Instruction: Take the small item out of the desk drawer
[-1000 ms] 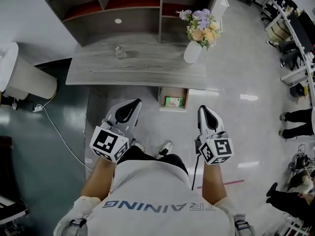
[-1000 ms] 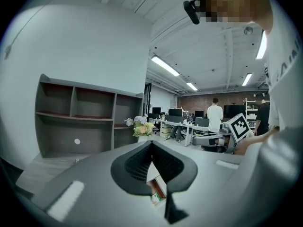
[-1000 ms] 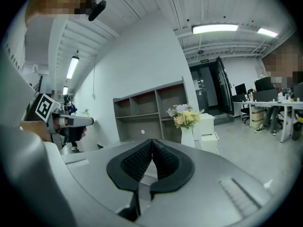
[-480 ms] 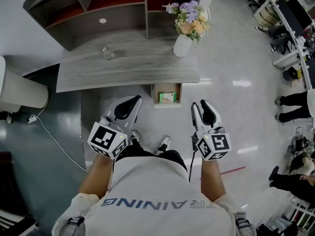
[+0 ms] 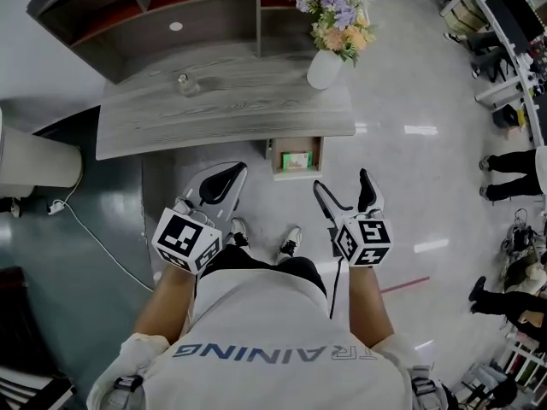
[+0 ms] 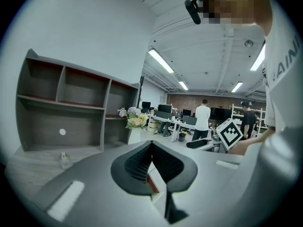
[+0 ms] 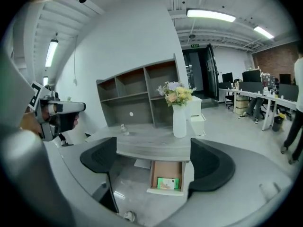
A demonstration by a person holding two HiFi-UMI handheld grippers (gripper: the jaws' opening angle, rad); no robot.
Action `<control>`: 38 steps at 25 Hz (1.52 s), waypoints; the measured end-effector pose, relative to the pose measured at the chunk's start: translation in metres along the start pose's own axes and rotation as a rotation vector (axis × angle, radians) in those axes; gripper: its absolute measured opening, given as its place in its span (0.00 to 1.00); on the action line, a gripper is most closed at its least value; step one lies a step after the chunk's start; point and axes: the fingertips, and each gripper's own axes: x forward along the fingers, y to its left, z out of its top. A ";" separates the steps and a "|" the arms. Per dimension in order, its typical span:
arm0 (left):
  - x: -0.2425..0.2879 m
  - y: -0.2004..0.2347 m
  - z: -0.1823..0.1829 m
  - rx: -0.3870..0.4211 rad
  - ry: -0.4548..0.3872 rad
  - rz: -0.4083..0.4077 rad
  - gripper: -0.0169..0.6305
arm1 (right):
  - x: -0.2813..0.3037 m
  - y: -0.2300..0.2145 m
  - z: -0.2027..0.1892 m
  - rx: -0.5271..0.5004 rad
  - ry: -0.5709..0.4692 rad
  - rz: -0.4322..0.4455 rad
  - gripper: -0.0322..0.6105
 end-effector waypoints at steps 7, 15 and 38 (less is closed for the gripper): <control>0.003 0.018 -0.031 -0.045 0.061 0.011 0.02 | 0.074 -0.010 -0.100 0.061 0.199 -0.050 0.85; 0.023 0.043 -0.083 -0.121 0.112 0.033 0.02 | 0.171 -0.033 -0.212 0.145 0.370 -0.118 0.84; 0.006 0.101 -0.175 -0.277 0.224 0.177 0.02 | 0.309 -0.085 -0.353 0.069 0.693 -0.242 0.86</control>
